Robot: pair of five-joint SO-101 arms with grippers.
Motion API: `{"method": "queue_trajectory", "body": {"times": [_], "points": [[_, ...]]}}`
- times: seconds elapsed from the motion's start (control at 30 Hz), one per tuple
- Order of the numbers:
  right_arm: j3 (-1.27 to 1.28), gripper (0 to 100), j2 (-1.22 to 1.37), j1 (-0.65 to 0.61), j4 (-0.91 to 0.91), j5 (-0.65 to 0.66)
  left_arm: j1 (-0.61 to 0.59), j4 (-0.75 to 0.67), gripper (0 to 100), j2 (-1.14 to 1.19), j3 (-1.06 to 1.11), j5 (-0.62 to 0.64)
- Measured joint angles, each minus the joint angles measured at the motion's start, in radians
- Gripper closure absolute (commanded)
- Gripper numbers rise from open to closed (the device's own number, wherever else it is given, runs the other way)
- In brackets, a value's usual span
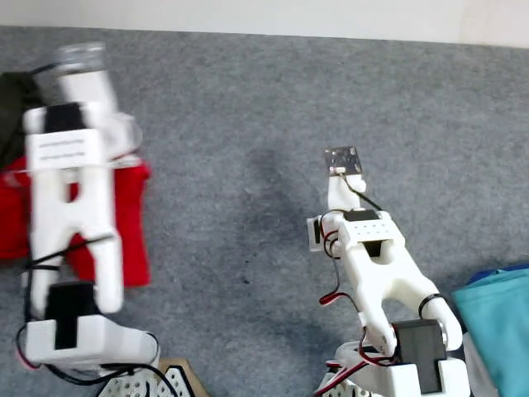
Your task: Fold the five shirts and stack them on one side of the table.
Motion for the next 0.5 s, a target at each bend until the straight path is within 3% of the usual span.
{"method": "queue_trajectory", "body": {"times": [0.27,0.5], "points": [[0.0,98.9,0.0,0.0,-0.023,0.0,0.433,0.0,97,-0.002,0.0,0.006],[0.0,98.9,0.0,0.0,-0.025,0.0,0.471,0.0,67,-0.002,0.0,0.003]]}}
